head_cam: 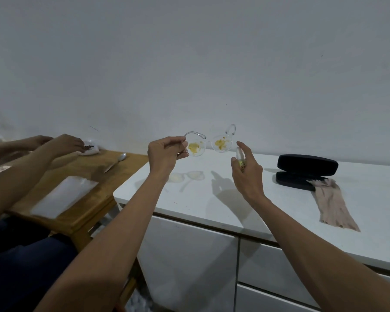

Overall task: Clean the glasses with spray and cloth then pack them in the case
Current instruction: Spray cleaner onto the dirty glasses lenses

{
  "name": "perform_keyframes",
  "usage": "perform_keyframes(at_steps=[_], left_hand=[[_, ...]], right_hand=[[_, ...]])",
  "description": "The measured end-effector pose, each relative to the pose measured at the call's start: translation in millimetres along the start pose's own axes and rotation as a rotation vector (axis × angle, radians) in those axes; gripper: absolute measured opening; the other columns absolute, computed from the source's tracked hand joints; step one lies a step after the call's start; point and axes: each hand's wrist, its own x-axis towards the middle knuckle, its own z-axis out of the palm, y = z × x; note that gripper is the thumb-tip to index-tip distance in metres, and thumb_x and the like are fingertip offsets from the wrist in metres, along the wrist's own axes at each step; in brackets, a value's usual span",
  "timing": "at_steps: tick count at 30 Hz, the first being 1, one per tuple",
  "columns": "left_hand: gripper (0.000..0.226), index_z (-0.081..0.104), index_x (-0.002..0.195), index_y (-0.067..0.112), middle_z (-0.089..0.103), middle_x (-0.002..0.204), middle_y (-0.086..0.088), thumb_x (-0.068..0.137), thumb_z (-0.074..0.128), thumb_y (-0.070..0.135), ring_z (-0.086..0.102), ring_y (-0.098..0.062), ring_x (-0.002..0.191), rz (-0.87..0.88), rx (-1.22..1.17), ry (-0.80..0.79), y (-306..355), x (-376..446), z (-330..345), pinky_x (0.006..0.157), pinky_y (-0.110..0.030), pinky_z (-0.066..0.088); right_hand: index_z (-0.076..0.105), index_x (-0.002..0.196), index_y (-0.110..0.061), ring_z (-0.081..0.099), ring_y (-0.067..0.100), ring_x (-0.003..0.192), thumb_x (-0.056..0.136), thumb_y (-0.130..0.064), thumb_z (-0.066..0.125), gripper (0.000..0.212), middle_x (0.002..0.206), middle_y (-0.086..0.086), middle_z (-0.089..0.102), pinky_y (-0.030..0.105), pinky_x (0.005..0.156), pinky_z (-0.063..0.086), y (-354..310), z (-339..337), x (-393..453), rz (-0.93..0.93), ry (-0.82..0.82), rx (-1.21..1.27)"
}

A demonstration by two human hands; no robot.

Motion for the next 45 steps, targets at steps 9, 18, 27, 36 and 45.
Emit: perform_keyframes(at_steps=[9, 18, 27, 36, 45], left_hand=[[0.014, 0.077, 0.095, -0.003, 0.076, 0.084, -0.013, 0.082, 0.079, -0.006, 0.070, -0.028, 0.072, 0.008, 0.006, -0.011, 3, 1, 1, 0.069, -0.032, 0.064], [0.012, 0.078, 0.091, 0.001, 0.074, 0.077, -0.011, 0.082, 0.078, -0.005, 0.068, -0.026, 0.067, 0.015, 0.023, -0.026, 4, 3, 6, 0.070, -0.033, 0.063], [0.012, 0.079, 0.089, 0.004, 0.075, 0.077, -0.010, 0.081, 0.079, -0.006, 0.069, -0.022, 0.064, 0.012, 0.032, -0.029, 3, 2, 10, 0.068, -0.032, 0.063], [0.013, 0.079, 0.092, 0.000, 0.076, 0.076, -0.007, 0.081, 0.079, -0.006, 0.069, -0.023, 0.064, -0.001, 0.041, -0.042, 0, -1, 13, 0.069, -0.033, 0.064], [0.014, 0.078, 0.095, -0.002, 0.074, 0.074, -0.009, 0.082, 0.078, -0.006, 0.068, -0.023, 0.063, 0.011, 0.035, -0.051, 2, -2, 20, 0.068, -0.031, 0.063]], right_hand=[[0.055, 0.136, -0.041, 0.040, 0.014, 0.051, 0.097, -0.018, 0.051, 0.045, 0.057, -0.002, 0.041, 0.039, 0.056, 0.050, -6, 11, 4, 0.025, 0.037, 0.107], [0.054, 0.138, -0.044, 0.049, 0.022, 0.057, 0.094, -0.023, 0.053, 0.049, 0.062, 0.001, 0.048, 0.053, 0.067, 0.059, -6, 20, 11, 0.059, 0.046, 0.143], [0.059, 0.131, -0.037, 0.043, 0.015, 0.050, 0.094, -0.017, 0.052, 0.042, 0.058, -0.002, 0.047, 0.031, 0.055, 0.046, -6, 18, 12, 0.048, 0.044, 0.088], [0.055, 0.133, -0.028, 0.047, 0.012, 0.052, 0.097, -0.014, 0.050, 0.039, 0.065, 0.000, 0.054, 0.018, 0.049, 0.040, -1, 14, 8, 0.065, 0.046, 0.068], [0.051, 0.139, -0.033, 0.041, 0.010, 0.047, 0.100, -0.018, 0.050, 0.042, 0.054, -0.002, 0.044, 0.028, 0.055, 0.041, -5, 26, 4, 0.006, -0.032, 0.018]])
